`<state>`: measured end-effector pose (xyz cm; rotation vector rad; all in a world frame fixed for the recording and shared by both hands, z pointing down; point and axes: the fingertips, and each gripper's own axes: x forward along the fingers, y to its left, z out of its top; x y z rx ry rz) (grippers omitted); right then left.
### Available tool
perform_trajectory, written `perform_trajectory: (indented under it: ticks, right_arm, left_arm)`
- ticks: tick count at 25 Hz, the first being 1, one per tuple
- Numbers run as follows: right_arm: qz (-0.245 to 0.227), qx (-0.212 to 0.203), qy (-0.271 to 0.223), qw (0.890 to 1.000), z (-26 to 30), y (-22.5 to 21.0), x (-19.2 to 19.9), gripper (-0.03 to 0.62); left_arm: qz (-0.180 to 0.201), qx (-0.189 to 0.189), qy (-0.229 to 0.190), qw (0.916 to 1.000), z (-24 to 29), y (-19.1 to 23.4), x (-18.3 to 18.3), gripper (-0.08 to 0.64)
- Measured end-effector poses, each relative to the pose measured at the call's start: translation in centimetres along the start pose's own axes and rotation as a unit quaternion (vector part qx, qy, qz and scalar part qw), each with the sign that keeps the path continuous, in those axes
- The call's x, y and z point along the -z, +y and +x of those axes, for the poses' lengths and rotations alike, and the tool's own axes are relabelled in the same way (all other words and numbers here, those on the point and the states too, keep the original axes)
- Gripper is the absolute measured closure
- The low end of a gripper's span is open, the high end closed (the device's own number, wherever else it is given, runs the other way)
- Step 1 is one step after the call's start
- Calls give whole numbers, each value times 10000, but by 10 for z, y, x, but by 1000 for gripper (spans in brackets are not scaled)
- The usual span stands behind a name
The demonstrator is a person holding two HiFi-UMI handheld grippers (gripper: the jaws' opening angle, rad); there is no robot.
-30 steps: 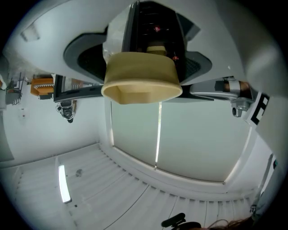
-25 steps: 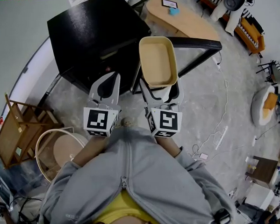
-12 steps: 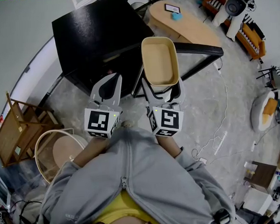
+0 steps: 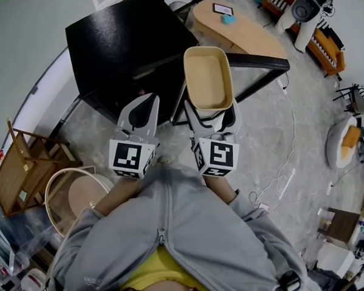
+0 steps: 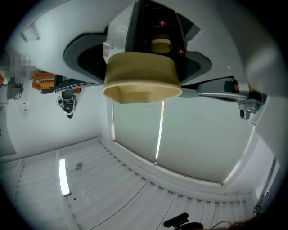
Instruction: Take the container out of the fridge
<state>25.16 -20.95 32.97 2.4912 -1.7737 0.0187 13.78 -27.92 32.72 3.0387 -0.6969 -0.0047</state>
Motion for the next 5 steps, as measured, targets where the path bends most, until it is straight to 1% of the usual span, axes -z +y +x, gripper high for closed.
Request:
perform_trajectory:
  ticks: [5]
  right_arm:
    - [-12,-16,-40,10000,-3,3,-4,112]
  left_arm:
    - [1,33,-3,10000,-2,-1,-1,554]
